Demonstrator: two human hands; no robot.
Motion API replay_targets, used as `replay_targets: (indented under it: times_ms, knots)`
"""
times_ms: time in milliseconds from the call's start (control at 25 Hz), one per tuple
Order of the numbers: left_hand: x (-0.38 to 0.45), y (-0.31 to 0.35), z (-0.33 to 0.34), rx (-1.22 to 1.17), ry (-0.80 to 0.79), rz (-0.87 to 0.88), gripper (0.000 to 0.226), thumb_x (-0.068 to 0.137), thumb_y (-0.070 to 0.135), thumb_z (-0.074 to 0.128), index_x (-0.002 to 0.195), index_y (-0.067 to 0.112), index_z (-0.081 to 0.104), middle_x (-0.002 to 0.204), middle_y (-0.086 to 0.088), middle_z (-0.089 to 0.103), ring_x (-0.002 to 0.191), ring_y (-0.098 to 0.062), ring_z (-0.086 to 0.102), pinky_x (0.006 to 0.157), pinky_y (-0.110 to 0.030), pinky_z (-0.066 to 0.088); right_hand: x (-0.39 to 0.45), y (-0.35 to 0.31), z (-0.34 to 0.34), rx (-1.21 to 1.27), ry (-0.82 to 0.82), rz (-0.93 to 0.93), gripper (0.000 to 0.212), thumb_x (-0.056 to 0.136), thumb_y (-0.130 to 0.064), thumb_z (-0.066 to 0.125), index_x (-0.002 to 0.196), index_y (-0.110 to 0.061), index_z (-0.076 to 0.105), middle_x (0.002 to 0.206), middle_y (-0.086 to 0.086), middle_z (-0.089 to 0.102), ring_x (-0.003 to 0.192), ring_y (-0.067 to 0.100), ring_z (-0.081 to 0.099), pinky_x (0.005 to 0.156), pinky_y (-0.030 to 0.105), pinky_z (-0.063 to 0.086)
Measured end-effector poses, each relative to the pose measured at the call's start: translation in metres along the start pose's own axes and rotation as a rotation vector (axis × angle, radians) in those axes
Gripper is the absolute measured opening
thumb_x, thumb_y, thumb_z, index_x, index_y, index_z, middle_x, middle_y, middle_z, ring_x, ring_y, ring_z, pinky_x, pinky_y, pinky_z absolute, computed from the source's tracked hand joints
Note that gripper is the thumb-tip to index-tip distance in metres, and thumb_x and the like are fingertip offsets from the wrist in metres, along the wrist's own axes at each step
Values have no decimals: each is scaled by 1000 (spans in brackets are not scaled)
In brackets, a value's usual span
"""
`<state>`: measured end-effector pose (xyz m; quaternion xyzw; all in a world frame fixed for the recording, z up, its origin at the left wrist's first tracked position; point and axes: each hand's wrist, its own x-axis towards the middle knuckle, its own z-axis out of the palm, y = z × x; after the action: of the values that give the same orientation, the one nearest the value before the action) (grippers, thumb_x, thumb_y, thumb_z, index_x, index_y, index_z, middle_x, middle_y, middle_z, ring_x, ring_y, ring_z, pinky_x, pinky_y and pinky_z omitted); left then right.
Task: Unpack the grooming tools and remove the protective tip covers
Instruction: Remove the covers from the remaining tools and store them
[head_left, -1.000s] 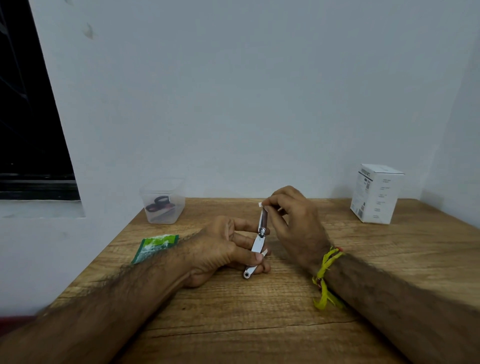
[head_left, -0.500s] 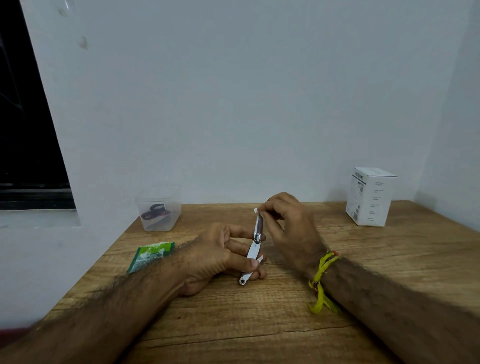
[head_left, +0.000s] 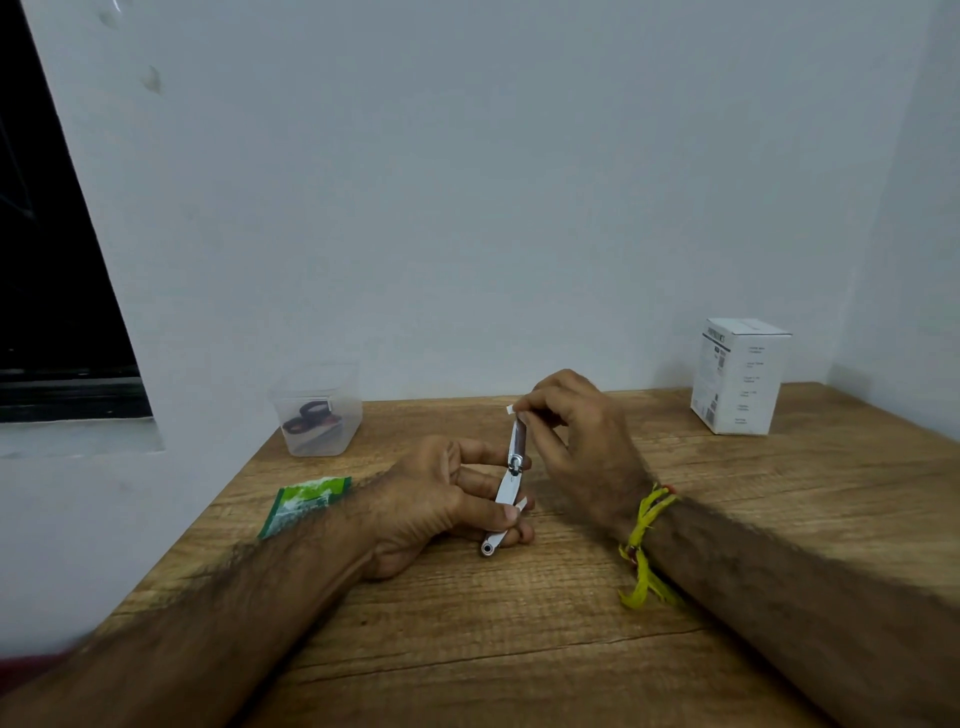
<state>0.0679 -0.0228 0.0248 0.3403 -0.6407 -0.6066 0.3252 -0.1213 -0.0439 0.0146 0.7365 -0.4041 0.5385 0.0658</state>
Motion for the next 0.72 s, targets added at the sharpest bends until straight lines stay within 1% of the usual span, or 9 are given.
replay_targets:
  times_ms: [120,240,320,400,480,560,720]
  knots:
    - [-1,0,-1,0,7,-6,49,79,-19,71,124,-1,62,103,-31,72,79,-35,74,72,-37,61,-1,0,0,-5,10,-6,10,88,3,66,91,-3,73,88,3,61,79,14,61,70,28,54]
    - [0,0,0,-7,6,-4,49,79,-20,70,123,-2,61,98,-29,73,76,-33,74,69,-35,60,-1,-1,-2,-30,-24,-15,9,89,0,64,92,-4,72,89,4,61,82,18,62,71,38,56]
    - [0,1,-1,-7,7,-3,48,79,-20,70,123,-2,61,101,-32,72,75,-32,74,69,-35,60,-1,-1,-2,-37,-22,-19,8,90,-2,64,92,-4,72,90,4,61,82,18,62,71,41,55]
    - [0,1,-1,-9,9,-3,48,79,-20,70,123,-1,62,103,-33,71,75,-32,74,70,-35,61,-1,-2,-1,-32,-32,-16,8,90,-1,64,92,-4,72,90,4,62,83,19,62,71,43,55]
    - [0,1,0,-24,7,-5,50,80,-21,68,124,-1,62,98,-30,73,74,-32,75,68,-34,61,-3,-2,-2,-37,-56,-21,8,90,-3,64,92,-4,72,90,4,62,83,19,62,72,44,54]
    - [0,0,-1,-36,7,-4,50,80,-23,68,124,0,62,96,-29,73,73,-32,75,67,-33,62,-3,-2,-3,-41,-46,-19,9,91,-4,64,94,-6,72,90,1,62,83,17,62,72,42,54]
    - [0,0,-1,-26,13,7,51,79,-22,68,125,-1,62,98,-32,72,74,-33,74,65,-33,62,-4,-4,-2,-61,-85,-47,8,91,-6,64,94,-8,72,90,-1,62,83,16,62,71,42,54]
